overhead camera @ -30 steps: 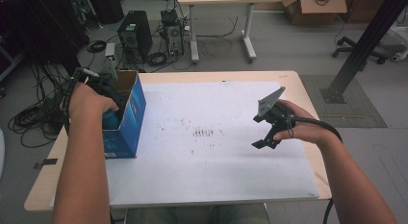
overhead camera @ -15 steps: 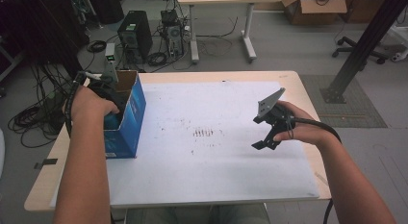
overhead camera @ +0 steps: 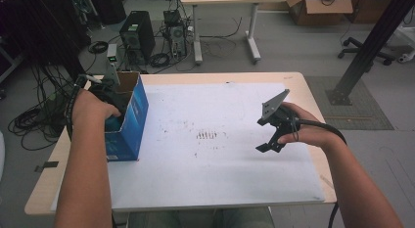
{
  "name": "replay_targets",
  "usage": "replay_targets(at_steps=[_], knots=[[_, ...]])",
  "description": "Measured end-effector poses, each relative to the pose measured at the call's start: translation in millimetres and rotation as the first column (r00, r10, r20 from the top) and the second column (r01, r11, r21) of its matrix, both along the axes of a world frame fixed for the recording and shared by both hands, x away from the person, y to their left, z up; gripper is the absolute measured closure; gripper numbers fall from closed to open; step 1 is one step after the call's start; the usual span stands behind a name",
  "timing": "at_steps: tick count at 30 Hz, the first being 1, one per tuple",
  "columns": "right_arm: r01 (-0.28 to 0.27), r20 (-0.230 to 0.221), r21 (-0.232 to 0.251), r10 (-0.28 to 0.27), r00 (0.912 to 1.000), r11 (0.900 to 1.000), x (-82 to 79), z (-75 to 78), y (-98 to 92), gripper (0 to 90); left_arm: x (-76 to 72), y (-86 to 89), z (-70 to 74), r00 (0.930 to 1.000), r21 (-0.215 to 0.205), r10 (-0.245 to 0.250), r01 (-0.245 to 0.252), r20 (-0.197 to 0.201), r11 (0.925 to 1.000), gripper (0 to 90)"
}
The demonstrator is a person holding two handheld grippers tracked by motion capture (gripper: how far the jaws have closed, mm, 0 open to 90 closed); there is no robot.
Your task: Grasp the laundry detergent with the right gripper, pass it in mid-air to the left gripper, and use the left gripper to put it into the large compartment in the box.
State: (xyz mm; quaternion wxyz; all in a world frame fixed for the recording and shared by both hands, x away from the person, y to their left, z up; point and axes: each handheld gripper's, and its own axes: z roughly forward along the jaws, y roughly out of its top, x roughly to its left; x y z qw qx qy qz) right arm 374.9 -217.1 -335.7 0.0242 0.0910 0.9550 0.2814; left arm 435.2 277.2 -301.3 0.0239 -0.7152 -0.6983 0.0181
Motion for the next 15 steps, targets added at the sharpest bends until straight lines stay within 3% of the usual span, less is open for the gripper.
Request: replay_targets(at_steps=[3,15], knots=[[-0.002,0.002,0.001,0.002,1.0000,1.000,-0.3,1.5,-0.2,2.9,-0.3,-1.1,0.0,0.9999,0.007,-0.016,0.016,0.000,0.9999,38.3],[-0.005,-0.001,0.002,0.005,1.0000,1.000,-1.5,-1.0,-1.2,2.8,-1.7,-0.3,-0.4,1.0000,0.001,-0.001,0.001,0.003,1.0000,38.2]])
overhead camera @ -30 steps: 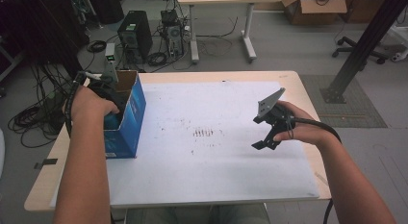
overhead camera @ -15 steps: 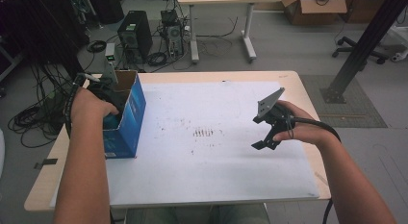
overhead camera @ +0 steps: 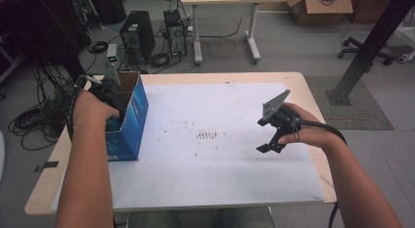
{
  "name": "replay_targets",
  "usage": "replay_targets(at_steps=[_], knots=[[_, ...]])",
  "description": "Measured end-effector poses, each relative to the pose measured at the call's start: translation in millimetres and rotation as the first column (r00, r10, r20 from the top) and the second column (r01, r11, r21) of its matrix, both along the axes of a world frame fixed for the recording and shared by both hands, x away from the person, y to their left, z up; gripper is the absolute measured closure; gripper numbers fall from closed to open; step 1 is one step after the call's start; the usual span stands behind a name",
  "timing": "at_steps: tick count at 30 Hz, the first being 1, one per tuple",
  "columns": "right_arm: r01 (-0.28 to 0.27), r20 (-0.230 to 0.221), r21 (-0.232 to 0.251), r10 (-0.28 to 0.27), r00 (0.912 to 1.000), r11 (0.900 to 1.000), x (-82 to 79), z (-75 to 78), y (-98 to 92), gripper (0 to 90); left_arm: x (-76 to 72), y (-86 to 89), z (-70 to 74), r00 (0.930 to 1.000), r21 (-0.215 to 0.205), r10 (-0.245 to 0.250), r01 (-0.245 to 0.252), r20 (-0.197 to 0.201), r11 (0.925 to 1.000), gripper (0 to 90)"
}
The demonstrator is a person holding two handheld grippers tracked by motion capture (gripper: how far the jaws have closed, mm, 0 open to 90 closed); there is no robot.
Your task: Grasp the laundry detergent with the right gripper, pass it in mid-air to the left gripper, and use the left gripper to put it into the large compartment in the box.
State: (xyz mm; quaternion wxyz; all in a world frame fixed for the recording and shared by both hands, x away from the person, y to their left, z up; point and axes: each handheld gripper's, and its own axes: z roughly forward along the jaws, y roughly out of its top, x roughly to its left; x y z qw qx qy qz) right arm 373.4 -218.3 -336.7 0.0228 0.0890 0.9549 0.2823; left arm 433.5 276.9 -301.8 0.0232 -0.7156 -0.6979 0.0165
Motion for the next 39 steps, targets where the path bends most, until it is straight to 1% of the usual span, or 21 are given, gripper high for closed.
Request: replay_targets(at_steps=[4,6,9,14,18,25,29,32,37,39], knots=[[-0.003,-0.001,0.005,0.003,1.0000,1.000,-0.2,-0.7,-0.6,2.8,-0.6,1.1,0.1,0.9999,-0.004,0.015,-0.015,0.007,0.9999,37.7],[-0.004,-0.001,0.005,0.004,1.0000,1.000,-0.3,-1.0,-1.2,2.8,-0.8,1.6,0.4,0.9999,-0.007,0.014,-0.014,0.003,0.9999,36.9],[-0.003,-0.001,0.006,0.003,1.0000,1.000,-0.6,-1.3,-2.2,2.8,-1.4,2.3,1.5,0.9997,-0.026,0.023,-0.023,0.002,0.9994,33.9],[-0.003,-0.001,0.012,0.003,1.0000,1.000,-1.1,-2.0,-3.6,2.8,-2.0,-0.3,6.1,0.9998,-0.021,0.018,-0.018,0.009,0.9996,32.5],[-0.005,-0.001,0.014,0.005,1.0000,1.000,-1.5,-2.7,-4.0,2.9,-2.7,-2.3,10.9,0.9997,-0.009,0.018,-0.018,0.016,0.9998,32.4],[-0.007,0.000,0.022,0.007,1.0000,1.000,-2.2,-2.9,-5.0,2.8,-5.5,-3.6,21.9,0.9993,-0.006,0.020,-0.020,0.031,0.9998,30.9],[-0.010,0.005,0.024,0.010,0.9999,1.000,-2.7,-1.9,-4.9,2.8,-7.4,-4.0,30.1,0.9986,-0.012,0.028,-0.028,0.044,0.9996,28.2],[-0.010,0.006,0.028,0.010,0.9999,1.000,-3.3,-1.3,-4.7,2.8,-8.5,-4.3,34.1,0.9987,-0.007,0.029,-0.028,0.041,0.9996,25.8],[-0.011,0.008,0.030,0.011,0.9999,0.999,-4.6,-0.2,-5.3,2.8,-10.9,-6.0,43.4,0.9981,0.006,0.031,-0.031,0.053,0.9995,21.6],[-0.012,0.010,0.032,0.012,0.9999,0.999,-5.0,0.5,-6.0,2.8,-11.8,-6.9,46.4,0.9984,0.009,0.025,-0.026,0.051,0.9996,20.9]])
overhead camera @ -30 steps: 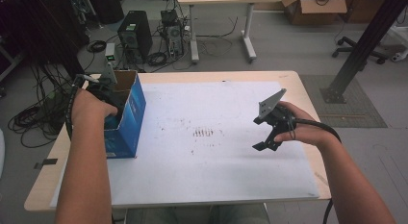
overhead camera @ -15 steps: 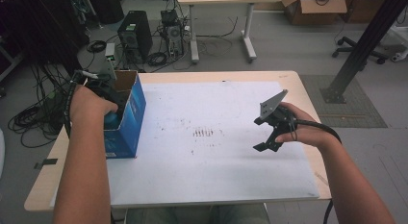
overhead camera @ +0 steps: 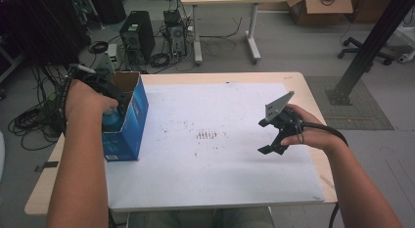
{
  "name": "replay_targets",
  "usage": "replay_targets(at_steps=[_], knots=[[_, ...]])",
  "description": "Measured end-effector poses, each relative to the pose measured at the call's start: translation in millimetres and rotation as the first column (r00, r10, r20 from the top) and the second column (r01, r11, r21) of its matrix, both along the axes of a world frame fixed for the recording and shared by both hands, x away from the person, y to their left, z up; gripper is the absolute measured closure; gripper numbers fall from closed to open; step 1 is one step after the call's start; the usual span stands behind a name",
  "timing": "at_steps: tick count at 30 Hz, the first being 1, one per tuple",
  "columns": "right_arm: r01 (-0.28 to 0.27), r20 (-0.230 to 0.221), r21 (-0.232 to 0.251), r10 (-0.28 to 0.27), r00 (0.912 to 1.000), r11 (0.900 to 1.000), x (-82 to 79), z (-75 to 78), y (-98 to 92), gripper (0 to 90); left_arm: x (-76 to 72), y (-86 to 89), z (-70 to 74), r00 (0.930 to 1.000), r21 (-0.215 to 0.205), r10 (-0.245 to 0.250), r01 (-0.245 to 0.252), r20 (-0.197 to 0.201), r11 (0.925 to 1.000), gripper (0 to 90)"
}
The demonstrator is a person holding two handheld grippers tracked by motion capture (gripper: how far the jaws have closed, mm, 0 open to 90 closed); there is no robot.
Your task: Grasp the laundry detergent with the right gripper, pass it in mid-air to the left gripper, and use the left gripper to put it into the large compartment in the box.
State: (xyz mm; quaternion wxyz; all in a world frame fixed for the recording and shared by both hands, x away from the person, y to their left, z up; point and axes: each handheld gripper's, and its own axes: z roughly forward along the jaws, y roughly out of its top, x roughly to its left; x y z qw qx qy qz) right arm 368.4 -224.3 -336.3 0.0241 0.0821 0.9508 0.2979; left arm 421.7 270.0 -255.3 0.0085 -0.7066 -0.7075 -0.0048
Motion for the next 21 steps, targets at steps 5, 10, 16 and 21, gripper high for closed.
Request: replay_targets(at_steps=[5,10,16,21], knots=[[-0.001,0.002,0.006,0.001,1.0000,1.000,-1.2,0.5,-0.8,2.8,-2.7,-4.2,6.4,0.9998,-0.001,-0.016,0.016,0.010,0.9999,15.7],[-0.005,0.007,0.006,0.004,1.0000,1.000,-3.5,2.5,-1.2,2.8,-6.5,-7.3,14.5,0.9994,0.009,-0.025,0.025,0.023,0.9996,11.2],[-0.009,0.012,0.009,0.009,0.9999,1.000,-6.7,6.6,-2.4,2.8,-12.6,-9.3,27.0,0.9987,0.028,-0.025,0.024,0.044,0.9993,4.2],[-0.011,0.016,0.005,0.011,0.9998,1.000,-8.6,9.8,-2.7,2.8,-16.6,-12.8,35.4,0.9975,0.039,-0.045,0.042,0.055,0.9983,0.2]])
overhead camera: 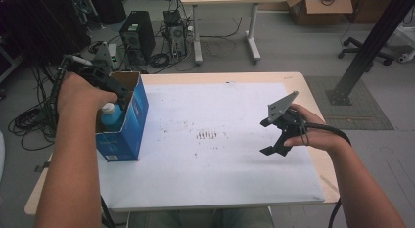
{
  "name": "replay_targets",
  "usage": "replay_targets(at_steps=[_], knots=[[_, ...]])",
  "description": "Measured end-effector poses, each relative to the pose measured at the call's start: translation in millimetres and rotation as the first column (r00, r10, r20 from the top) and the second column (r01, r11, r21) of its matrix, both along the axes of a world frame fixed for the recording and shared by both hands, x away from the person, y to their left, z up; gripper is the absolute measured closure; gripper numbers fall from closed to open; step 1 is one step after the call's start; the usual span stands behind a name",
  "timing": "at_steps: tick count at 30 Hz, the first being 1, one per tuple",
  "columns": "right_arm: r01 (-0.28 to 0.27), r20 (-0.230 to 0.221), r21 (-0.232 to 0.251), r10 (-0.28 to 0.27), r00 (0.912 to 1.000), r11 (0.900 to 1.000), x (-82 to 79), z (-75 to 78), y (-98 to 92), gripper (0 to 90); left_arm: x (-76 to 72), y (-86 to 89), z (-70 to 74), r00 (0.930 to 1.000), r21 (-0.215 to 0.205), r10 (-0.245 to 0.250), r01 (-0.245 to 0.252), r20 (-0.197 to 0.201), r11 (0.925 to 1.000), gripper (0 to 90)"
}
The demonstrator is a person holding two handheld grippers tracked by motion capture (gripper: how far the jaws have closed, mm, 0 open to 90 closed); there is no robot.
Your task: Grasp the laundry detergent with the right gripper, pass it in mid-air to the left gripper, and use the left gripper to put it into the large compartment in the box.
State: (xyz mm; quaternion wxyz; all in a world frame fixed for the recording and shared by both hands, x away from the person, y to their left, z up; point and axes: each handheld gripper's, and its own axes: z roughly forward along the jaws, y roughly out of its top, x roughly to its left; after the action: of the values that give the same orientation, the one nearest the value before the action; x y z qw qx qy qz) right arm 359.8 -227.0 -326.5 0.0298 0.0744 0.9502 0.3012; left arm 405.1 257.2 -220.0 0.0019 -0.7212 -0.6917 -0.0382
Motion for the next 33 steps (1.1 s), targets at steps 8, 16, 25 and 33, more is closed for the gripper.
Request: replay_targets(at_steps=[8,16,25,33], knots=[[0.007,0.004,-0.001,-0.007,1.0000,1.000,1.5,5.3,-2.0,2.9,-3.6,-15.2,21.7,0.9958,0.018,-0.084,0.083,0.036,0.9964,0.2],[0.029,0.011,0.001,-0.029,0.9995,1.000,8.5,7.8,-3.0,2.8,-1.5,-42.5,43.5,0.9693,-0.008,-0.234,0.236,0.074,0.9718,0.2],[0.042,0.003,-0.008,-0.042,0.9991,0.999,13.6,6.0,-3.0,2.8,-6.4,-82.1,57.6,0.8728,-0.033,-0.476,0.482,0.106,0.8756,0.3],[0.039,0.005,-0.044,-0.038,0.9992,0.998,15.9,9.4,-1.6,3.0,-12.2,-109.2,60.1,0.7826,-0.006,-0.616,0.619,0.092,0.7856,0.3]])
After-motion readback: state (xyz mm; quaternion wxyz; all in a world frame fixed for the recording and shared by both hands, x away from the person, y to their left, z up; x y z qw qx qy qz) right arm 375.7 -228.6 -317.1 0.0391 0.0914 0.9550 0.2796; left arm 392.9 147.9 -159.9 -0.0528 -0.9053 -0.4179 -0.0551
